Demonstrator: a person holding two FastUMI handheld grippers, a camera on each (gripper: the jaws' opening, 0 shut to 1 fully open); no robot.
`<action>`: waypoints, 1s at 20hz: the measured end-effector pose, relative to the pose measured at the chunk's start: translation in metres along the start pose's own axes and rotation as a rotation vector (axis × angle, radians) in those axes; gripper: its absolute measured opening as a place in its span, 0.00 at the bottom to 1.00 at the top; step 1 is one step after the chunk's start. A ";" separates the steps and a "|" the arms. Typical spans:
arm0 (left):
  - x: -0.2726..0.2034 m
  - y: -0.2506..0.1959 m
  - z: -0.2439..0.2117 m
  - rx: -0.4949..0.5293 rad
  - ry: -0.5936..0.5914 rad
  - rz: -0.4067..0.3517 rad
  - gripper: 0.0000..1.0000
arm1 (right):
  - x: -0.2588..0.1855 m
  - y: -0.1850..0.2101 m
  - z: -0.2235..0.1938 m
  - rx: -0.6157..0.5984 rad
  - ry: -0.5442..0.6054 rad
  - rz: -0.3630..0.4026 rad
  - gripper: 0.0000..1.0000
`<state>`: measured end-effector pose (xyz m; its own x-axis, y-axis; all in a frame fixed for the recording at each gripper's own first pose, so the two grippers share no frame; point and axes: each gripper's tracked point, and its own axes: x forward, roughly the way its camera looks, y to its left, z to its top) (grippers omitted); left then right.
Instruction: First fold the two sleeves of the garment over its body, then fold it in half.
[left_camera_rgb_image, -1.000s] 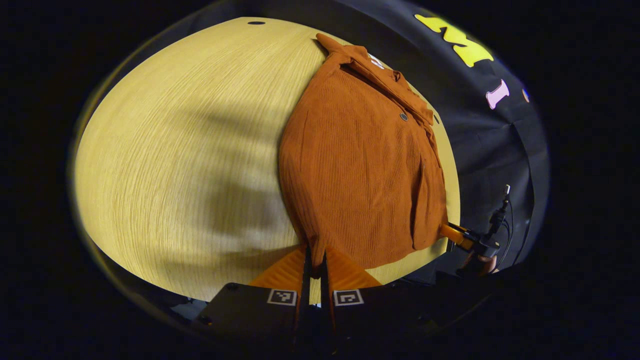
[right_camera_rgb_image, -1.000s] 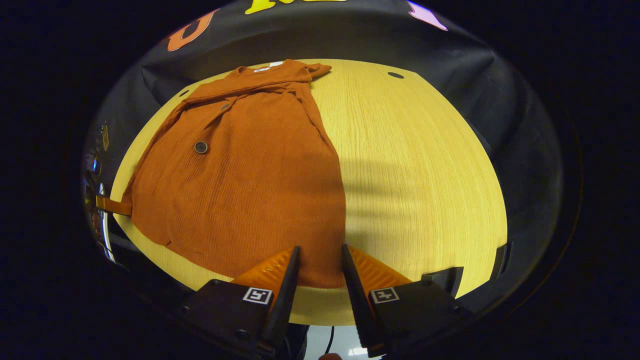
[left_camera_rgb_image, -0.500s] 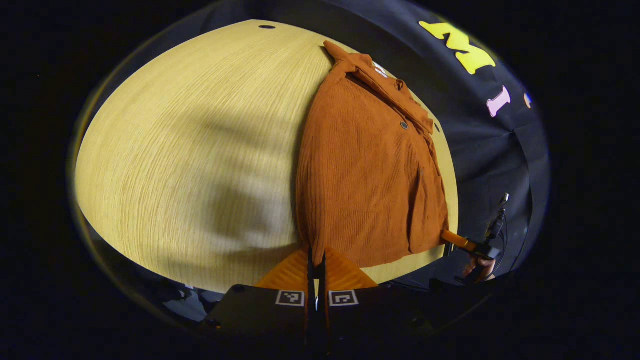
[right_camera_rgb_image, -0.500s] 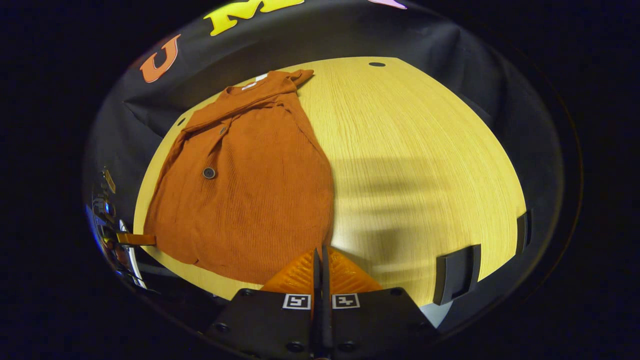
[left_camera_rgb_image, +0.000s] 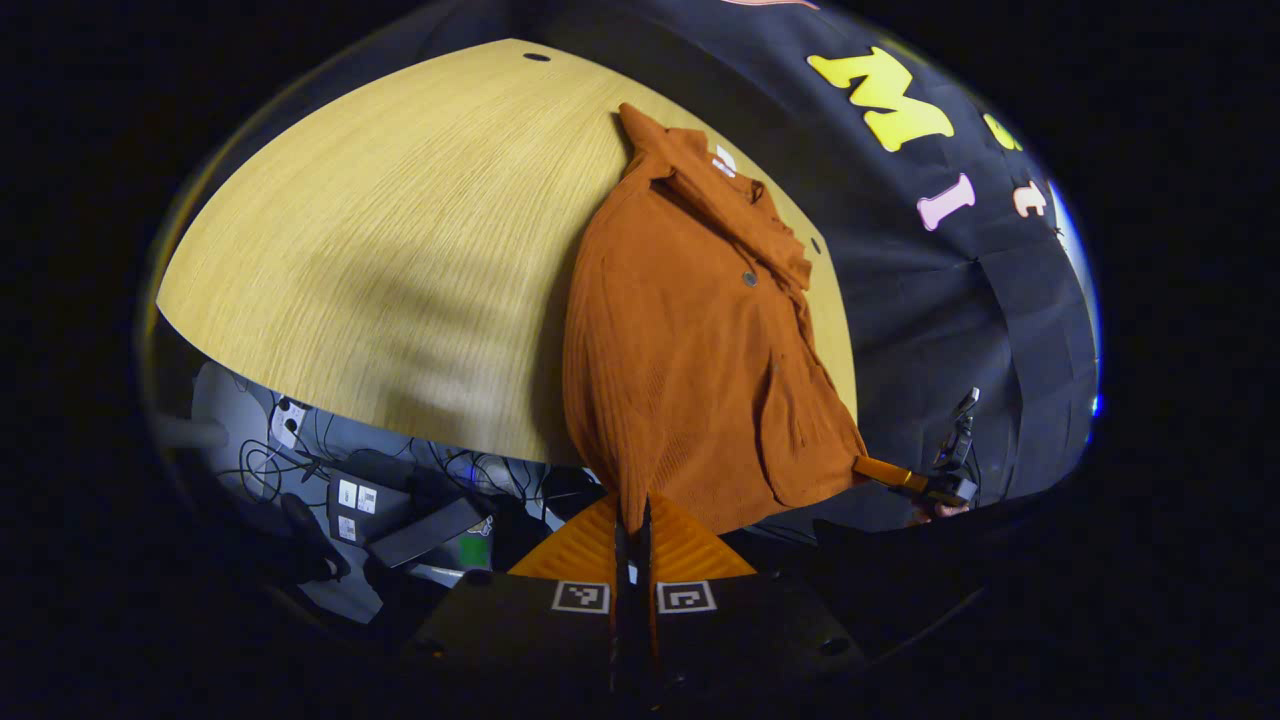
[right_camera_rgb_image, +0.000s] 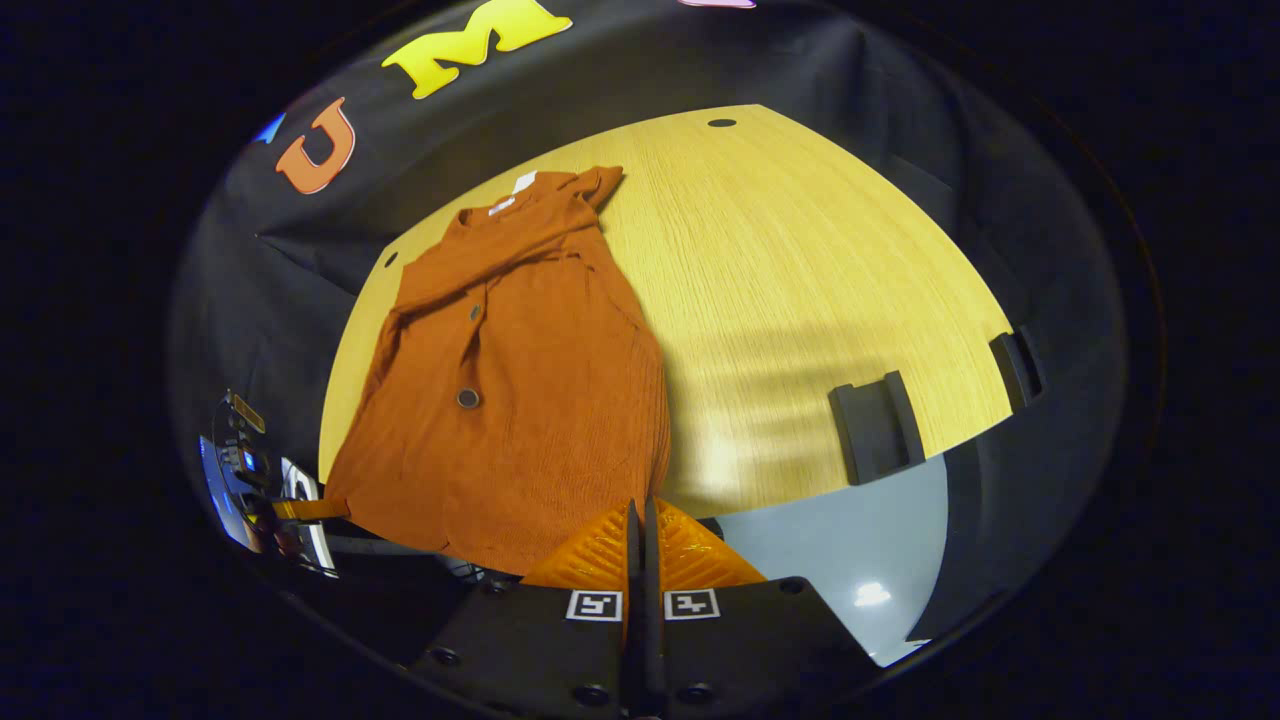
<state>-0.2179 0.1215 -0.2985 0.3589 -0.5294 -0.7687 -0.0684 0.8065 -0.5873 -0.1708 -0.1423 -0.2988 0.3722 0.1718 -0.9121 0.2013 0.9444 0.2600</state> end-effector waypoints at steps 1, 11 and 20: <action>-0.011 -0.008 0.003 0.041 -0.025 -0.001 0.03 | -0.009 0.003 0.008 -0.017 -0.017 0.005 0.00; -0.072 -0.129 0.171 0.510 -0.399 -0.008 0.03 | -0.076 0.085 0.193 -0.161 -0.313 0.168 0.01; -0.052 -0.174 0.352 0.519 -0.516 0.017 0.03 | -0.045 0.123 0.360 -0.155 -0.402 0.217 0.01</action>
<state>0.1032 0.1012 -0.0669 0.7634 -0.4274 -0.4843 0.3258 0.9022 -0.2826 0.1634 -0.1349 -0.1113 0.7179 0.2766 -0.6389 -0.0461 0.9346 0.3528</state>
